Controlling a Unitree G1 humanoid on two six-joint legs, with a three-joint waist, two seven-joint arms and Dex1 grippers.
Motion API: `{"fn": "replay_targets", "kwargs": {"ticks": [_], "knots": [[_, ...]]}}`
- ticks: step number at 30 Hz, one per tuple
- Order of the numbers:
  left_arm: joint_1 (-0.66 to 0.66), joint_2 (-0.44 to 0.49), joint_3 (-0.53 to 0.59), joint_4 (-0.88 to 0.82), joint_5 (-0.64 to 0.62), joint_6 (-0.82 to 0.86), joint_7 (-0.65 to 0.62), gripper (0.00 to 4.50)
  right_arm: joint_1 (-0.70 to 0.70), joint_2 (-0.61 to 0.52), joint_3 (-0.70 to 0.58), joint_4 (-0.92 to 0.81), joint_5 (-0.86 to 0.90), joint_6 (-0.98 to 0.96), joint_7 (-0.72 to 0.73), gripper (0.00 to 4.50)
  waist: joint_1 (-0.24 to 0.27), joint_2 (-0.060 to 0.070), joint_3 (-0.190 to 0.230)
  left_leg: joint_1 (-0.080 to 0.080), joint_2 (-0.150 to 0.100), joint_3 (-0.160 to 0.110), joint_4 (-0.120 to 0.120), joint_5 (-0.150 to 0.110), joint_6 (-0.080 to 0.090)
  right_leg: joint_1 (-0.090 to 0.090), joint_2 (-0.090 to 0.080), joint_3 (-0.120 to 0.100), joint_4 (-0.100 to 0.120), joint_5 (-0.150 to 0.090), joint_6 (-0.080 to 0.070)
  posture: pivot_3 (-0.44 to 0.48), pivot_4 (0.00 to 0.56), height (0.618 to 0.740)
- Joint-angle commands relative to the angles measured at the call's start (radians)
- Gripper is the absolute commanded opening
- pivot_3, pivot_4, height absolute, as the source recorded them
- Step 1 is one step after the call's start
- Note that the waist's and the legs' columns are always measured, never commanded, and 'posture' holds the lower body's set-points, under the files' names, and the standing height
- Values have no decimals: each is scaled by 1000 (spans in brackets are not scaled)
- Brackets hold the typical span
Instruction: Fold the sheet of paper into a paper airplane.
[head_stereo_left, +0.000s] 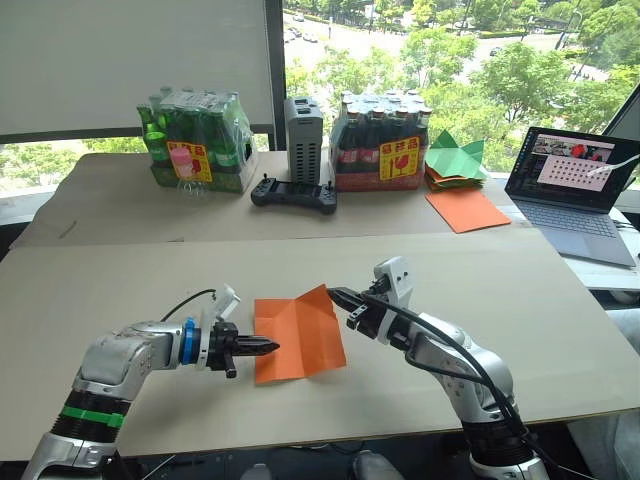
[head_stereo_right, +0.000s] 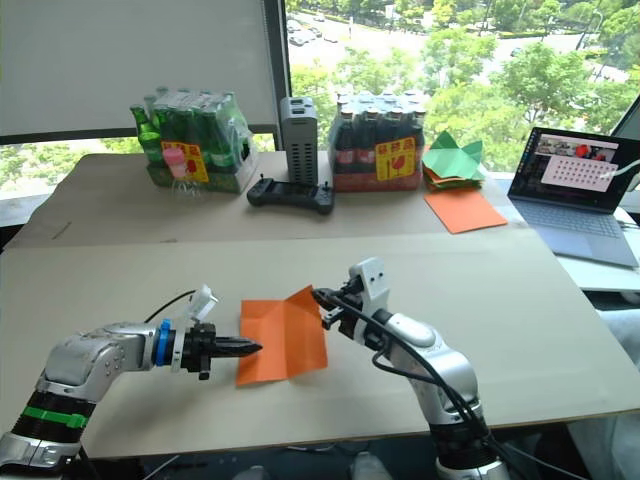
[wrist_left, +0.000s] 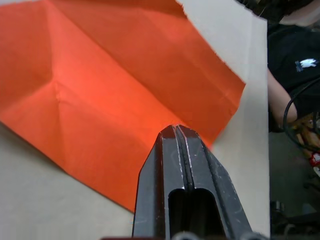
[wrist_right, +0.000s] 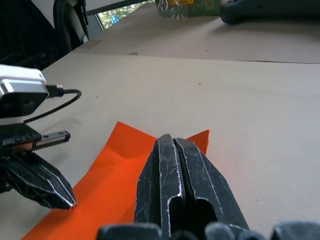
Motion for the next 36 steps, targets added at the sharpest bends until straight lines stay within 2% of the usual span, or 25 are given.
{"fn": "replay_targets", "kwargs": {"ticks": [1,7,10,13,20,27,36], "knots": [[-1,-9,-34,18,60,-80,19,24,-15,3,-24,-19,9,-24,-8,0,2,0,0,0,0,0,0,0,0,0,0,0,0,0,0,0,150,740],[5,-32,-73,48,101,-147,26,24,-11,8,-29,-34,21,-13,-14,0,11,0,0,2,0,0,0,0,0,2,0,0,0,0,0,0,150,740],[6,-40,-76,48,98,-146,29,0,-21,15,-36,-40,32,-5,-21,894,14,1,0,3,0,1,0,0,0,3,0,0,0,0,0,0,150,740],[7,-45,-77,44,95,-143,32,0,-35,12,-33,-37,25,0,-24,1982,17,1,0,3,0,1,0,0,0,3,0,0,0,0,0,0,150,740],[19,-46,-75,28,82,-129,28,0,-95,-36,50,16,-76,22,-46,4406,19,1,-1,3,0,1,0,0,0,3,0,0,0,0,0,0,150,740],[21,-51,-63,26,75,-122,39,0,-145,-47,115,82,-155,49,-61,4461,19,1,-1,3,0,1,0,0,0,2,0,0,0,0,0,0,150,740],[37,-46,-54,12,73,-114,40,0,-171,-4,109,114,-170,75,-73,4461,19,1,-1,3,0,1,0,0,0,2,0,0,1,0,0,0,150,740]]}}
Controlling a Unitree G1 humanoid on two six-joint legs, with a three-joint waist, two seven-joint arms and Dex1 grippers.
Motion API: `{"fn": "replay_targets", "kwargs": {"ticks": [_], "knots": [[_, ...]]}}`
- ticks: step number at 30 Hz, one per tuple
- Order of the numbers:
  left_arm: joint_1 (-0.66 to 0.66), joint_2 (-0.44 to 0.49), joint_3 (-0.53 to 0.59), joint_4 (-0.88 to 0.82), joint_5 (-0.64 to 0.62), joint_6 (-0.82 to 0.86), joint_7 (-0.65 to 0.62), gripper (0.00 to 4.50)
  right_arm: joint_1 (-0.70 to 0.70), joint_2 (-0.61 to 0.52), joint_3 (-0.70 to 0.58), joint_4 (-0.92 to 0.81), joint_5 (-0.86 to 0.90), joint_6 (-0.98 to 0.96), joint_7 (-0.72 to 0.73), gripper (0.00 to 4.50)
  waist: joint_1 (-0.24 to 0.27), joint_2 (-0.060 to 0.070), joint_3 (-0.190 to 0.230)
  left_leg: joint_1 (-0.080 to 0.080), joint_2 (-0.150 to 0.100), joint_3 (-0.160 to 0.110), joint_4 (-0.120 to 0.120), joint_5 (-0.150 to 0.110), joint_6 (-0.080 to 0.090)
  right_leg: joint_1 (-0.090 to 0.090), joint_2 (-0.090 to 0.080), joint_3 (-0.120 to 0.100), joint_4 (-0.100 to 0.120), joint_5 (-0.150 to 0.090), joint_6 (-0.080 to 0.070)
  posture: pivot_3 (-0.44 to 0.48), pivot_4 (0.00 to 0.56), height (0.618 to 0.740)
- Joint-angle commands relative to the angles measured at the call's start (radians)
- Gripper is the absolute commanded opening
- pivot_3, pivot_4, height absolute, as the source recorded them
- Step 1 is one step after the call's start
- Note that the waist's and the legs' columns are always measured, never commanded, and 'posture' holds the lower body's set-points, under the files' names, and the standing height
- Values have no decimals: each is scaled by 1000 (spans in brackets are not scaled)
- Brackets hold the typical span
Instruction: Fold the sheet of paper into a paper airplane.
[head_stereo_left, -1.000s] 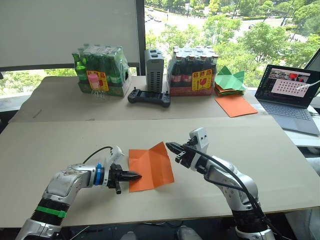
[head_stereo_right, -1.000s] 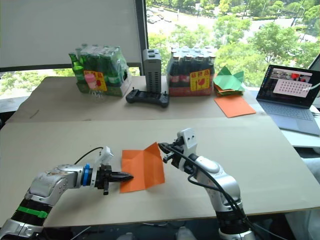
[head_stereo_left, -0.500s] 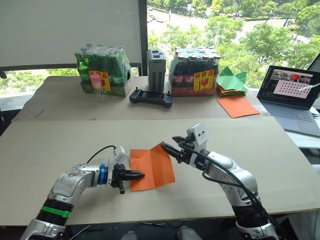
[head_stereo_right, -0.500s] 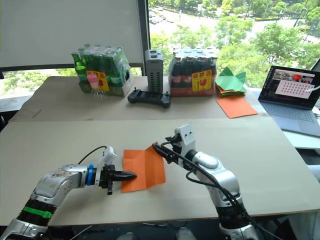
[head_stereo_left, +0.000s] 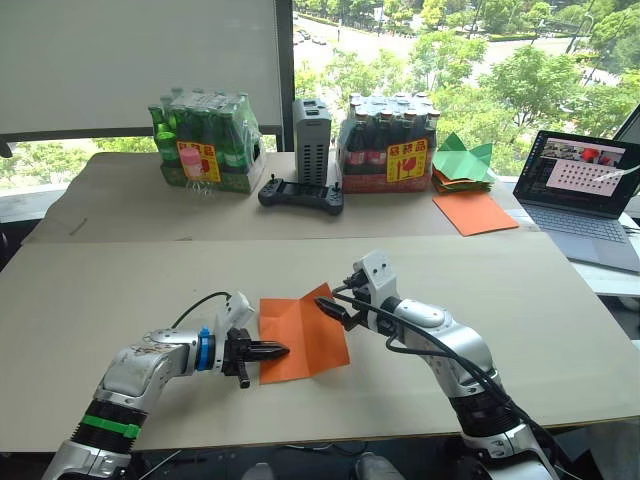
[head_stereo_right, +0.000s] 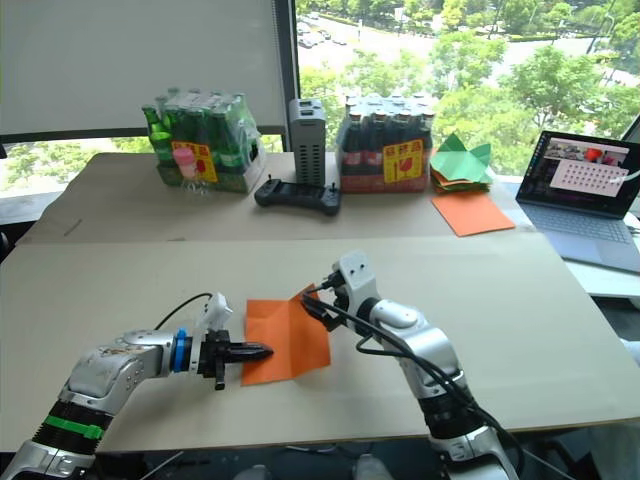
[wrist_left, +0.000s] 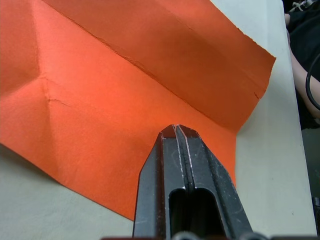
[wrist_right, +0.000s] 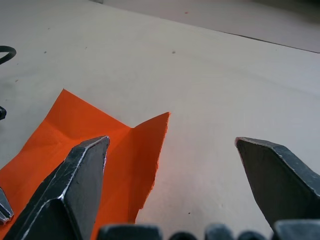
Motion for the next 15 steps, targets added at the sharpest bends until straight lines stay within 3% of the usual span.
{"fn": "replay_targets", "kwargs": {"ticks": [1,6,9,15], "knots": [[25,5,-22,5,19,22,16,0,-18,19,-7,-17,6,15,-4,4461,0,0,0,0,0,0,0,0,0,0,0,0,0,0,0,0,150,740],[23,1,-17,10,18,22,21,0,-22,33,0,-11,0,21,0,4461,0,0,0,0,0,0,0,0,0,0,0,0,0,0,0,0,150,740],[21,0,-15,11,18,21,21,0,-24,37,3,-5,-5,24,1,3690,-1,0,0,0,0,0,0,0,0,0,0,0,0,0,0,0,150,740],[19,3,-11,12,16,23,22,0,-31,47,9,11,-22,27,0,1611,-1,0,0,0,0,0,0,0,0,0,0,0,0,0,0,0,150,740]]}}
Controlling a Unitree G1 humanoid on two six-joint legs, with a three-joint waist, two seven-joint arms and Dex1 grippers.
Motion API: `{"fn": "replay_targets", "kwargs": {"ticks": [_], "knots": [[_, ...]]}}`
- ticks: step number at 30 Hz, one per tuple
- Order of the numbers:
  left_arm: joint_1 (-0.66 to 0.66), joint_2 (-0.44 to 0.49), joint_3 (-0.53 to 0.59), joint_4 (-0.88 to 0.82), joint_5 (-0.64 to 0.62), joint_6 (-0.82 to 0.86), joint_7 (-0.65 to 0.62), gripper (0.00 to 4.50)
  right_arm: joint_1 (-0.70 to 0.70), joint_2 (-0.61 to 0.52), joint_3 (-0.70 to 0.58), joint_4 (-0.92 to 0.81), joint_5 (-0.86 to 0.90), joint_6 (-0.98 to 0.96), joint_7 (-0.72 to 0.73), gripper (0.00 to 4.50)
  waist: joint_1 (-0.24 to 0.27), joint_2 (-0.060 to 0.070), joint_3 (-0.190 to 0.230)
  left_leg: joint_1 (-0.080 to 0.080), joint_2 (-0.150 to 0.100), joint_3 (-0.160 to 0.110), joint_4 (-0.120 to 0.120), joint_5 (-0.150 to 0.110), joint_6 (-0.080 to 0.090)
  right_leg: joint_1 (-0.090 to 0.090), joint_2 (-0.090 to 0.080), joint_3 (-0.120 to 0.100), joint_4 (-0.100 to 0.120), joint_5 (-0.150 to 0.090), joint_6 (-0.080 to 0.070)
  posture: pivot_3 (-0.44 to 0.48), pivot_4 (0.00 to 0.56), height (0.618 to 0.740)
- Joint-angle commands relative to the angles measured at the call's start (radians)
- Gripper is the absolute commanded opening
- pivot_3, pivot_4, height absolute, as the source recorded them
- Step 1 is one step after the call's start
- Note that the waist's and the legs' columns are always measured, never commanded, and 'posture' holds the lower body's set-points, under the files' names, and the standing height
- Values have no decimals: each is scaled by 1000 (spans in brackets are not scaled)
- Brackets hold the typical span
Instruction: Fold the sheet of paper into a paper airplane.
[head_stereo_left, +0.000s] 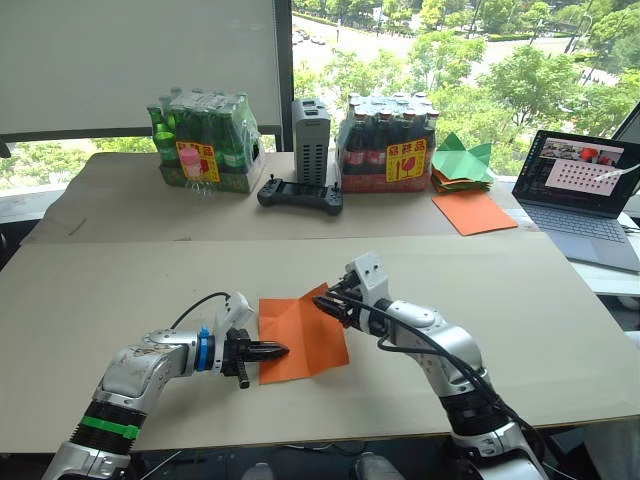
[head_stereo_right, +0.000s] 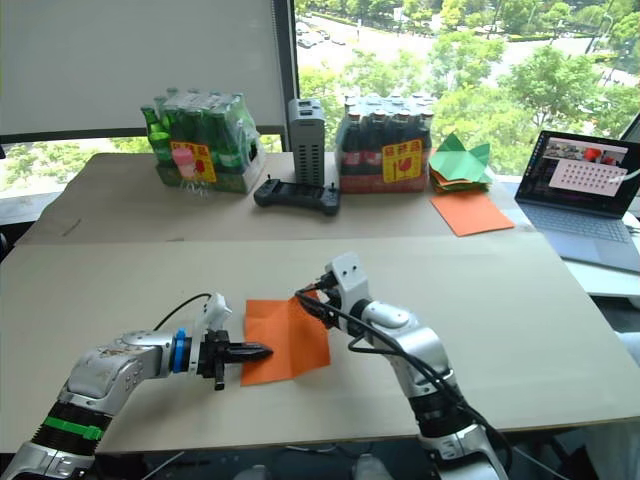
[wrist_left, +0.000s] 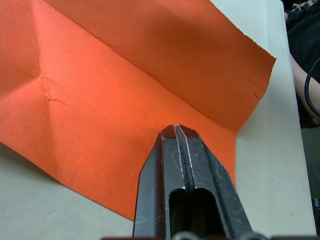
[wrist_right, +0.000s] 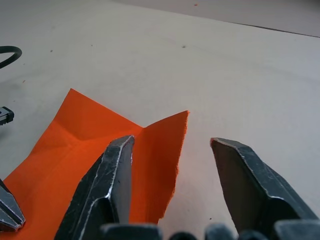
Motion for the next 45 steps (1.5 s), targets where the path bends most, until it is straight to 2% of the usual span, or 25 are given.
{"fn": "replay_targets", "kwargs": {"ticks": [1,2,8,17,22,23,24,25,33,36,45], "knots": [[18,4,-14,13,18,21,19,0,-25,6,3,-15,-4,0,1,1158,0,0,0,0,0,0,0,0,0,0,0,0,0,0,0,0,150,740],[17,4,-13,13,17,21,19,0,-25,6,5,-14,-6,1,2,938,0,0,0,0,0,0,0,0,0,0,0,0,0,0,0,0,150,740],[21,5,-6,16,16,18,22,0,-21,-13,33,-29,-22,-2,21,938,0,0,0,0,0,0,0,0,0,0,0,0,0,0,0,0,150,740],[17,4,-6,20,18,16,24,0,-14,-107,183,-47,-184,-184,66,938,-1,0,0,0,0,0,0,0,0,0,0,0,0,0,0,0,150,740],[18,5,-8,18,18,17,25,0,-8,-91,168,-43,-193,-208,67,938,-1,0,0,0,0,0,0,0,0,0,0,0,0,0,0,0,150,740],[19,5,-8,17,18,17,24,0,-8,-92,167,-42,-198,-210,70,420,-1,0,0,0,0,0,0,0,0,0,0,0,0,0,0,0,150,740],[19,4,-8,16,16,19,24,0,-7,-94,170,-40,-205,-216,73,139,-1,0,0,0,0,0,0,0,0,0,0,0,0,0,0,0,150,740],[19,4,-8,15,15,20,23,0,-7,-96,172,-40,-210,-219,76,56,-1,0,0,0,0,0,0,0,0,0,0,0,0,0,0,0,150,740],[16,3,-8,17,17,20,27,0,-1,-114,204,-38,-273,-276,91,56,-1,0,0,0,0,0,0,0,0,0,0,0,0,0,0,0,150,740],[15,3,-7,19,18,20,30,0,0,-147,250,-35,-338,-356,106,56,-1,0,0,0,0,0,0,0,0,0,0,0,0,0,0,0,150,740],[10,-5,-5,15,14,27,44,0,-36,-269,444,100,-709,-707,55,56,-1,0,0,1,0,1,0,0,0,0,0,0,0,0,0,0,150,740]]}}
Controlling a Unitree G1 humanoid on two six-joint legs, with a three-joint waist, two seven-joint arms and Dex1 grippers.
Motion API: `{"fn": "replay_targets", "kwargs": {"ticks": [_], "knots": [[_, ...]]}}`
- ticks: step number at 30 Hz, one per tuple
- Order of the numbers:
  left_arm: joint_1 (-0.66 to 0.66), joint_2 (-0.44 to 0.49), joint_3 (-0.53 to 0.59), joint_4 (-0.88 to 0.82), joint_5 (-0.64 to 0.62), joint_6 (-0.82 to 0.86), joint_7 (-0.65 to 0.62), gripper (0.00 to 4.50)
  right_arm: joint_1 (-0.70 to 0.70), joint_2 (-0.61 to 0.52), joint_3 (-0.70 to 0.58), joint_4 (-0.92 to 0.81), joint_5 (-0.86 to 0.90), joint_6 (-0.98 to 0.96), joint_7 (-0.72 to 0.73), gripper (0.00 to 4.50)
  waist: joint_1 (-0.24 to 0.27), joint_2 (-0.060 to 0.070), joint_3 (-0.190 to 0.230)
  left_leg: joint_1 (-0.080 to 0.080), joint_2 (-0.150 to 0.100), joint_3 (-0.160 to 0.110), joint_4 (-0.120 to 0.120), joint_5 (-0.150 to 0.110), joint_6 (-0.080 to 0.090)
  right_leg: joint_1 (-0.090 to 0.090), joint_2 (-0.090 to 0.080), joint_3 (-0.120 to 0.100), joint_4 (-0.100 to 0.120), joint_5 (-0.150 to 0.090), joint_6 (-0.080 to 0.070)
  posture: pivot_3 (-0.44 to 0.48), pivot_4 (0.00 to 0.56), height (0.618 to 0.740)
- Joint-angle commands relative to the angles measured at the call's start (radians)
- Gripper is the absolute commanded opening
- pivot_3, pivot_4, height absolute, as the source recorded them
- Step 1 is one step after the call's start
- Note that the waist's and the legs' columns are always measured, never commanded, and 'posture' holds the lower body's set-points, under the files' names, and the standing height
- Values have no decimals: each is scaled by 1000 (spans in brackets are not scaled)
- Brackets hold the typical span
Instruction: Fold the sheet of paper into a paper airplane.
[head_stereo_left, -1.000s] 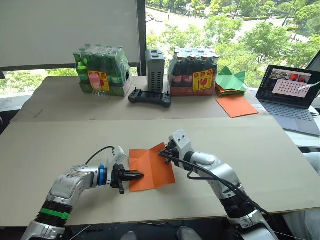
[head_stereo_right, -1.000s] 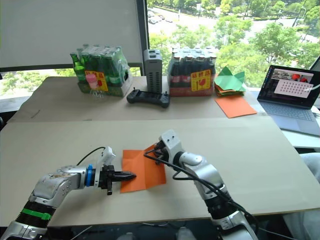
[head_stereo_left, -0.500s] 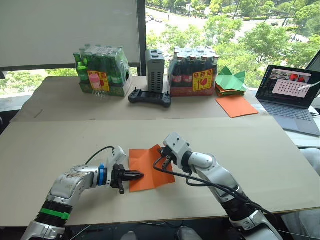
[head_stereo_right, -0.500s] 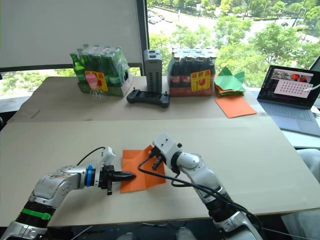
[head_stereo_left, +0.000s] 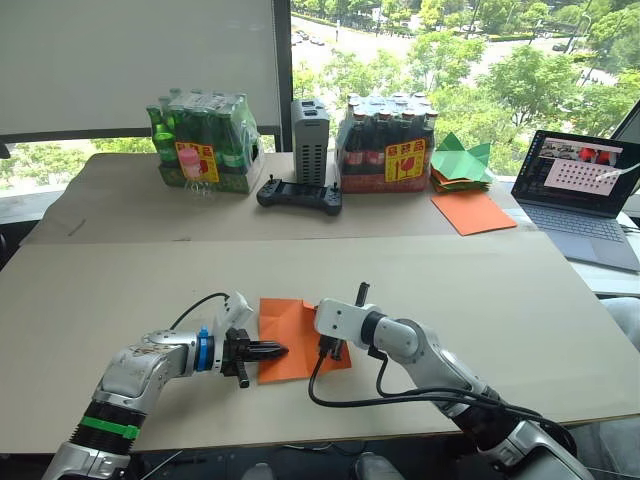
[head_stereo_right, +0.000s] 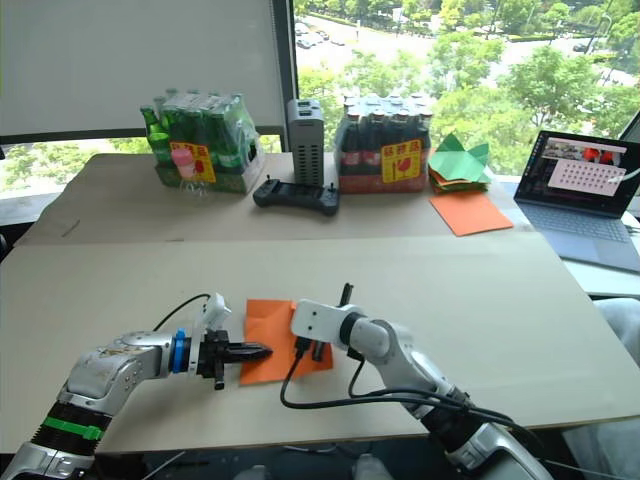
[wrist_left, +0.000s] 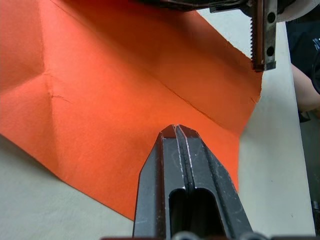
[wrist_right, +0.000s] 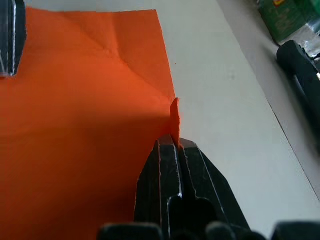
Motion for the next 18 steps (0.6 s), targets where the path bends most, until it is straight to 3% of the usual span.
{"fn": "replay_targets", "kwargs": {"ticks": [1,7,12,18], "knots": [[4,-7,-7,13,22,16,38,0,-37,-25,43,50,-135,-126,-29,56,1,0,0,0,0,0,0,0,0,0,0,0,0,0,0,0,150,740],[-38,-37,42,13,-16,59,78,0,-68,-33,69,125,-257,-243,-29,56,1,0,0,1,0,0,1,0,0,1,0,0,0,0,0,0,150,740],[-136,-94,158,22,-109,178,168,0,-62,-22,64,142,-285,-273,-3,56,1,-1,0,0,0,-1,1,0,0,1,0,0,1,0,-1,0,150,740],[-214,-88,241,14,-167,246,211,0,-36,0,47,140,-285,-279,22,56,-3,-1,0,1,0,-1,1,0,0,1,0,0,1,0,-1,0,150,740]]}}
